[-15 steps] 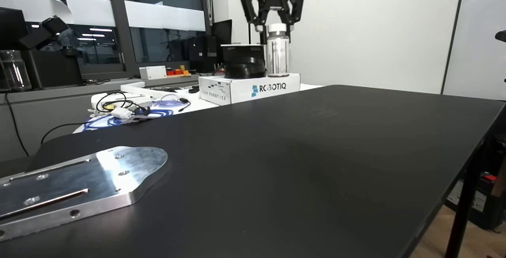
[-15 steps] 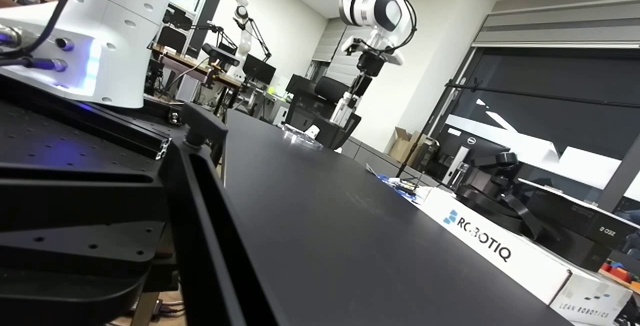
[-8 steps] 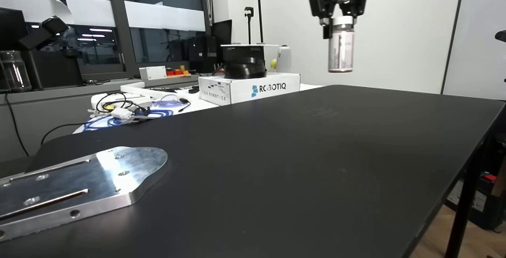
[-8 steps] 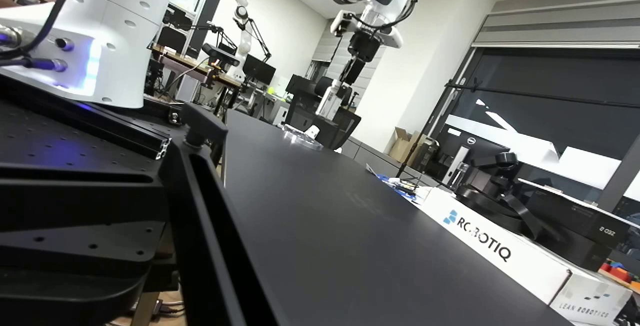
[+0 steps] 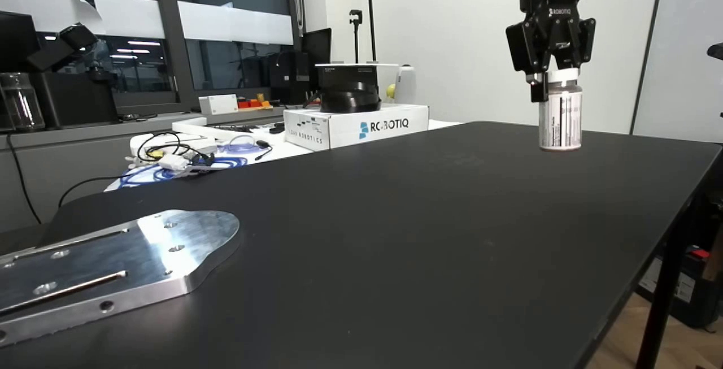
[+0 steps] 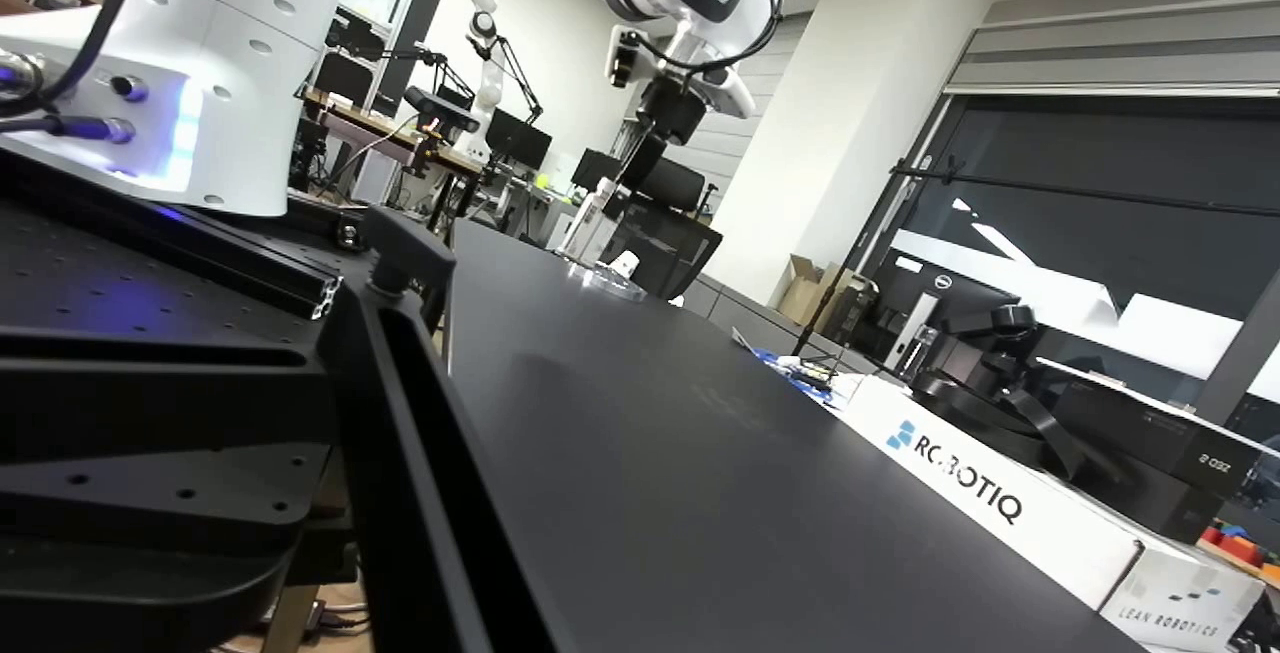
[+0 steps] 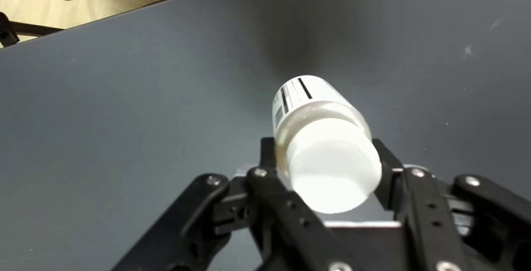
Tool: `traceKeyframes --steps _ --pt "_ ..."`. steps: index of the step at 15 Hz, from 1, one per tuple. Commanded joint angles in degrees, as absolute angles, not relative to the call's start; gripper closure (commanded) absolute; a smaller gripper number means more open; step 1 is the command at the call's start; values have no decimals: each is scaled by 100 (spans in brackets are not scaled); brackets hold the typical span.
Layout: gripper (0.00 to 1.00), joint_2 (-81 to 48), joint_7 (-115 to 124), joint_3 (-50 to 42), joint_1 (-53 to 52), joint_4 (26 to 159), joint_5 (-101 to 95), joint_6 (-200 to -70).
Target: Move the bottle forward
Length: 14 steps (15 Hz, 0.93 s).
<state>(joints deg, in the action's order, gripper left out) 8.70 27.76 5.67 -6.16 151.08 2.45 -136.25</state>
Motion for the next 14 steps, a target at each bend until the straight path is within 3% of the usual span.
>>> traceKeyframes --steps 1,9,12,13,14 --pt "70 902 2941 724 -573 15361 324 -13924" --pt "70 859 3011 800 -579 15433 513 -13859" --pt "70 878 2467 707 -714 15240 1252 -12800" --pt "45 793 2699 770 -608 15351 840 -13421" --pt "45 800 2579 767 -633 15325 1036 -13128"
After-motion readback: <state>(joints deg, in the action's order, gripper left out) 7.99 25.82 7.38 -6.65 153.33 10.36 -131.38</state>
